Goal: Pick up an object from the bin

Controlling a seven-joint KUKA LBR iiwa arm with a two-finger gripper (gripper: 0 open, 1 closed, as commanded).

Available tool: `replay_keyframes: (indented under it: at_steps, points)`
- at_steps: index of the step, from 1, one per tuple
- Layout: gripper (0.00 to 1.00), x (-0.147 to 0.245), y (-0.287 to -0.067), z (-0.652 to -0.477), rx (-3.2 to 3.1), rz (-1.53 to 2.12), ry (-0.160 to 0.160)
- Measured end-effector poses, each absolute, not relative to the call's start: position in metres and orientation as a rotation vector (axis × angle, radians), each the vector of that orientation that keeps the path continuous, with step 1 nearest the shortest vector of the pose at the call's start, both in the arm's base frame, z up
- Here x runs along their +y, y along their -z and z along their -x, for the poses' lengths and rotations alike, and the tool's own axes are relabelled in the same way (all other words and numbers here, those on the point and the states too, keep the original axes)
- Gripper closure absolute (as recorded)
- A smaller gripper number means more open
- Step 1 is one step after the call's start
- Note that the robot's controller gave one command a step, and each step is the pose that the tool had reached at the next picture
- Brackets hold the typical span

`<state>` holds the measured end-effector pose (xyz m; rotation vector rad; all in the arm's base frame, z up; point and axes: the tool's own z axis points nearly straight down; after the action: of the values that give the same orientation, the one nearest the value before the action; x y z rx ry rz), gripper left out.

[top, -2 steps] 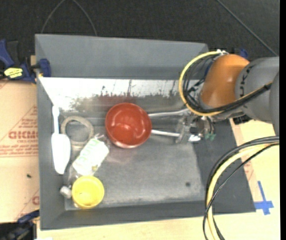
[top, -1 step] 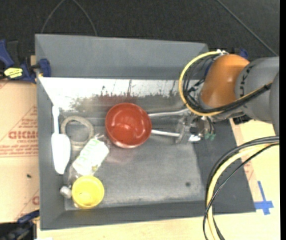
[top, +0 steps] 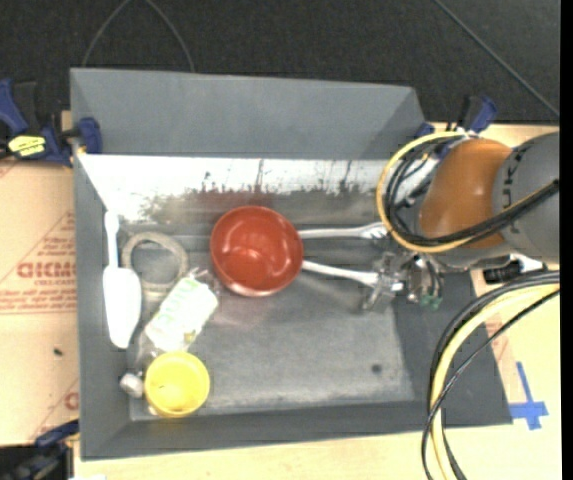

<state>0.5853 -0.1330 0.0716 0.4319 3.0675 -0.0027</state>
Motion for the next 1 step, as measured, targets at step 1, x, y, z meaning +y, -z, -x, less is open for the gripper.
replay_keyframes:
  at_steps: [1]
  points:
    - [1.00,-0.1097,-0.1500,-0.6408,3.079,-0.252,0.009]
